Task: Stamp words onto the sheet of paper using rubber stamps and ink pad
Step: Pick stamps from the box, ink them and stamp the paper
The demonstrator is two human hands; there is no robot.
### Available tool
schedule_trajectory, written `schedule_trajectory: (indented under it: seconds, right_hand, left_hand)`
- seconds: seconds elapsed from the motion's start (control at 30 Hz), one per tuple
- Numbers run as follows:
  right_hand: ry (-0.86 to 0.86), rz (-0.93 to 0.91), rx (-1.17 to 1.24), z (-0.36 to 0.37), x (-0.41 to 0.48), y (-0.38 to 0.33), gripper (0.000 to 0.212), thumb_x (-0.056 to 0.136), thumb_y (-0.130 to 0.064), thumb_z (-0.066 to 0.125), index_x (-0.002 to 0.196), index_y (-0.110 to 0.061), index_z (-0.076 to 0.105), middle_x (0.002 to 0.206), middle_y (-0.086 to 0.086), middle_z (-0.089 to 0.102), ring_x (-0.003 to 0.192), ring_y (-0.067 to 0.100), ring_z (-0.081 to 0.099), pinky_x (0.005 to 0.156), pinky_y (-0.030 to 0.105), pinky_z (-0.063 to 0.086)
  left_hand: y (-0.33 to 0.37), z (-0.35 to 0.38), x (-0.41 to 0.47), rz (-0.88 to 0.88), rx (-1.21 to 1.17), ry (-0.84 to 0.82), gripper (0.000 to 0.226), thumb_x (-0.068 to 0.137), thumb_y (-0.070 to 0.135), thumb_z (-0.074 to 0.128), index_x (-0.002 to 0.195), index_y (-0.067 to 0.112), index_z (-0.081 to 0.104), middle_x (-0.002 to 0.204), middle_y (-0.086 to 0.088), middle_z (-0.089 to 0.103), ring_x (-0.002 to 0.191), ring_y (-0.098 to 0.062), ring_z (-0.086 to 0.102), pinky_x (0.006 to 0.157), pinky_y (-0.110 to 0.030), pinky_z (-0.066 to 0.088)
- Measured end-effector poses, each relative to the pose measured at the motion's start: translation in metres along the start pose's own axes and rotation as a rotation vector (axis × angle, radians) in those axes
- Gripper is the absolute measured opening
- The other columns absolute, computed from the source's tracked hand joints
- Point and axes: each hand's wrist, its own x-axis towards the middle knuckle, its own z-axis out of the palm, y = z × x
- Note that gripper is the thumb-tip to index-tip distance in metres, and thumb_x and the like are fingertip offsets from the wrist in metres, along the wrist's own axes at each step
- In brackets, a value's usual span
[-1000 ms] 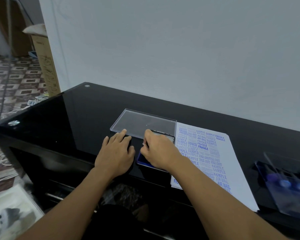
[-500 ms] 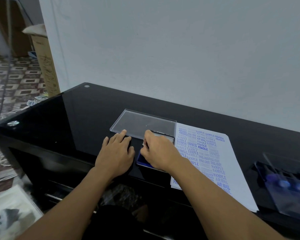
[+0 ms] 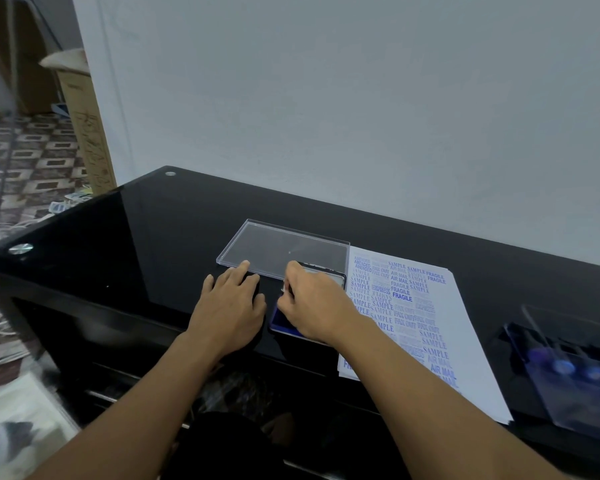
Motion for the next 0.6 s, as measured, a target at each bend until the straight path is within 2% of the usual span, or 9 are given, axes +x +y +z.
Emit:
schedule_trajectory:
  seconds: [0.6]
  right_hand:
    - [-0.002, 0.008, 0.007, -0.0020, -0.0016, -0.0017, 0.014, 0.096, -0.024, 0.048, 0.100, -0.010, 0.045, 0.086, 0.015, 0.063, 0.078, 0.035, 0.057, 0.066, 0.042, 0.049]
  left_hand:
    - [0.0012, -0.0024, -0.0009, -0.011, -0.032, 0.006, 0.044, 0.102, 0.035, 0.036, 0.141, 0.018, 0.046, 0.163, -0.004, 0.020, 0.149, -0.019, 0.020, 0.120, -0.050, 0.013]
